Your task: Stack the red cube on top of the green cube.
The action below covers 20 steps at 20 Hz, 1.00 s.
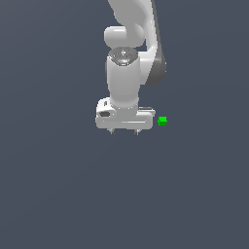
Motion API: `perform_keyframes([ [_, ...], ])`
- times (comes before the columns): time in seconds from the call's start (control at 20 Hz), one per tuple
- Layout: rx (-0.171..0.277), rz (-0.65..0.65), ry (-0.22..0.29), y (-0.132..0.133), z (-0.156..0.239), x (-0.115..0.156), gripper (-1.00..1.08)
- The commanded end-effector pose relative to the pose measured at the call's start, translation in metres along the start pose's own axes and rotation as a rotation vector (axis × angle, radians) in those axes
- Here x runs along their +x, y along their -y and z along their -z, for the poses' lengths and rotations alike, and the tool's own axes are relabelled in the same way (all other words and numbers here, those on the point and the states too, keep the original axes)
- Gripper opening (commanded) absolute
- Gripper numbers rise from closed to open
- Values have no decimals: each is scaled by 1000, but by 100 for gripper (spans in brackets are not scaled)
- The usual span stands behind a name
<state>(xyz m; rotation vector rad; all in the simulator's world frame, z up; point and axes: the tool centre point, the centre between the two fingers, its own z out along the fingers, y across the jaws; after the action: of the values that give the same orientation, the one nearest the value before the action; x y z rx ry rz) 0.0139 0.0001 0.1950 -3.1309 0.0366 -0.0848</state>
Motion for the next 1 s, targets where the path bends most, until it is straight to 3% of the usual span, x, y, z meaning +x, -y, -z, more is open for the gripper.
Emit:
perform_keyframes([
  [0.0,0,0,0,0,0,0,100],
  [0.5,-2,-33,4,4,-9,-16,100],
  [0.95,-6,-126,15,20,-34,-62,100],
])
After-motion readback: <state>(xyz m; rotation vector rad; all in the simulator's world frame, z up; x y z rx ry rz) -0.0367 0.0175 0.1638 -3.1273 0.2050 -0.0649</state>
